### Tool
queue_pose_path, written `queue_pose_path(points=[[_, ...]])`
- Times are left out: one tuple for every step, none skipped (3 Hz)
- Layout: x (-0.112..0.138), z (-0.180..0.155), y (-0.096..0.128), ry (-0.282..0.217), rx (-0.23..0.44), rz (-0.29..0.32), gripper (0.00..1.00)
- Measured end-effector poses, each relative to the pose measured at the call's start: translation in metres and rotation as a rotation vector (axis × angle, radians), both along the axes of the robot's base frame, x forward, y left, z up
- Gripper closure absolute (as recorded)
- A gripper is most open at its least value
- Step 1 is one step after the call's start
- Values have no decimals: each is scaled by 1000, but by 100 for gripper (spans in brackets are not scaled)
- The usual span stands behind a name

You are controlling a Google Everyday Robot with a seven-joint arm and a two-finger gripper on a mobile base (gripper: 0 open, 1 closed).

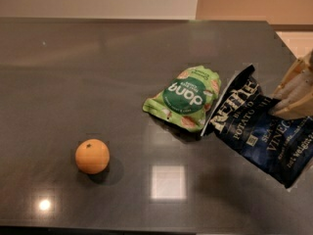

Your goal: Pick blue chip bag

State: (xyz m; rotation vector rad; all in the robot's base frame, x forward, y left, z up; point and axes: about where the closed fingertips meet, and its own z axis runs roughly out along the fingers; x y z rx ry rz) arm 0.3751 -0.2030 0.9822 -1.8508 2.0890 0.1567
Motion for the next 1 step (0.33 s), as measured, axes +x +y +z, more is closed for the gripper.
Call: queue_pose_path(points=[[0, 0, 0, -2, 0, -1, 100]])
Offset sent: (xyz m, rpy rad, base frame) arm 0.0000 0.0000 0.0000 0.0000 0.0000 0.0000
